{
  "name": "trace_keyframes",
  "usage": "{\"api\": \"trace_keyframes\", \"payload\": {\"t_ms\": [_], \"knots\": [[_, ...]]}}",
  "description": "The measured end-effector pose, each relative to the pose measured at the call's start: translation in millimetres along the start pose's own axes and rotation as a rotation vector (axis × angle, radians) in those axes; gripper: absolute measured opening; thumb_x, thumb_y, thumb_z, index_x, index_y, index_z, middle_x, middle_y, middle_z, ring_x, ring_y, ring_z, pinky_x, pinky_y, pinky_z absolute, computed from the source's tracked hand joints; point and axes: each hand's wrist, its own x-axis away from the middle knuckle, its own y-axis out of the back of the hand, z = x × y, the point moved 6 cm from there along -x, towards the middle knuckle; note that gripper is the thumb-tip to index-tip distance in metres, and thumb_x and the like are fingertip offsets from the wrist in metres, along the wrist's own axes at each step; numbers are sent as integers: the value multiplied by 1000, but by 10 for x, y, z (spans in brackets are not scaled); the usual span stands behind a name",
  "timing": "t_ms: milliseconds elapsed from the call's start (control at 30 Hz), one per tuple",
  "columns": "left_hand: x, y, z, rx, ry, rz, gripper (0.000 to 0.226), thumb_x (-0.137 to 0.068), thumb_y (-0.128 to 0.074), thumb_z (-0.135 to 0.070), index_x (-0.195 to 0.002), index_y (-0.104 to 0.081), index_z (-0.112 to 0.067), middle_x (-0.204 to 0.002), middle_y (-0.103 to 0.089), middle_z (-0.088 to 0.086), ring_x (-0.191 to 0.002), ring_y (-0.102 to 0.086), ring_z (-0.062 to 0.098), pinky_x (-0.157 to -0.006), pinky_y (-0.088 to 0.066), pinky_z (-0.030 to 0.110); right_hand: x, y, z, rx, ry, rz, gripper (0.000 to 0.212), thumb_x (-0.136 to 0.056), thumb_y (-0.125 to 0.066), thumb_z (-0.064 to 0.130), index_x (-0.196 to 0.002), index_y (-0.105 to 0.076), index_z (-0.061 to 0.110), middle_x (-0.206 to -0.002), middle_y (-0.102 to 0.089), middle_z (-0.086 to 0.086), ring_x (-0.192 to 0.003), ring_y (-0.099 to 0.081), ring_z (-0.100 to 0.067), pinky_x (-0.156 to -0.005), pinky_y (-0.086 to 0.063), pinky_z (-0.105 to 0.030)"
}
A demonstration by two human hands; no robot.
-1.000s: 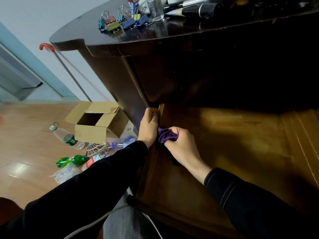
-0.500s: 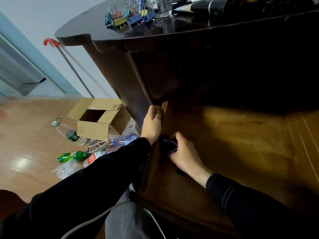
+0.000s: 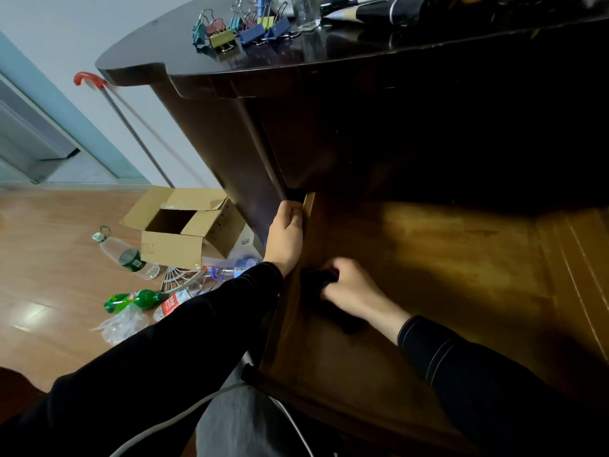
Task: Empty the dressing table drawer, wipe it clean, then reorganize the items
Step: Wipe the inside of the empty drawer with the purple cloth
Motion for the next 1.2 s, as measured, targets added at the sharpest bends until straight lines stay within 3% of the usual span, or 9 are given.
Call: {"api": "trace_keyframes", "payload": {"t_ms": [133,233,300,500,633,733,867,1000,1200], "knots": [[-14,-2,0,33,-6,8,18,-104,-40,-11,-109,-57,-15,-89,-59,-1,-84,-51,19,-79,-44,32,35,141,206,-263,113,-71,23,-64,-71,20,-84,-65,30,-74,-69,17,-65,-65,0,-48,-45,-11],[-3,8,3,6,-1,-12,18,-103,-41,-13,-105,-57,-21,-85,-59,-6,-81,-51,16,-71,-41,24,99,-50,67,1,104,-24,20,-77,-71,17,-86,-57,29,-76,-65,7,-67,-63,-6,-49,-45,-17],[3,8,8,2,-1,-10,18,-103,-40,-14,-106,-57,-21,-90,-60,-4,-85,-53,17,-77,-42,29,98,-137,-39,142,19,72,23,-84,-70,14,-94,-55,29,-85,-62,8,-76,-64,-12,-54,-48,-23],[-25,-20,-2,46,28,-15,17,-103,-41,-11,-105,-58,-15,-83,-56,-1,-79,-48,18,-73,-39,30,101,76,217,-48,222,-96,16,-75,-72,27,-86,-61,31,-76,-67,13,-61,-62,-1,-45,-42,-12],[10,5,-8,-4,10,-3,20,-104,-40,-15,-110,-58,-13,-94,-61,3,-88,-54,20,-82,-43,34,154,-161,-16,157,75,74,22,-85,-74,20,-97,-57,27,-85,-64,8,-72,-64,-8,-54,-50,-23],[-12,-3,10,15,16,-4,20,-104,-40,-14,-110,-59,-12,-93,-61,3,-87,-53,20,-80,-43,34,115,-33,82,121,113,10,19,-79,-75,20,-88,-60,27,-79,-66,7,-69,-64,-8,-58,-53,-29],[-39,-21,2,39,23,-22,17,-103,-42,-11,-106,-59,-10,-81,-56,-3,-80,-48,18,-73,-38,30,177,-6,221,-75,202,-83,19,-72,-74,31,-86,-61,29,-79,-68,13,-64,-64,-4,-49,-46,-17],[-16,1,23,13,17,-7,18,-103,-41,-15,-105,-58,-17,-88,-60,-2,-84,-52,17,-81,-43,33,228,-240,20,102,73,41,27,-82,-77,19,-101,-59,24,-93,-67,4,-81,-66,-14,-67,-57,-32],[-29,-12,-14,27,29,-20,17,-104,-41,-12,-105,-58,-14,-89,-58,1,-84,-51,19,-79,-41,32,208,-41,240,-119,162,-24,25,-65,-76,33,-87,-62,31,-79,-68,15,-69,-65,-3,-52,-47,-16]]}}
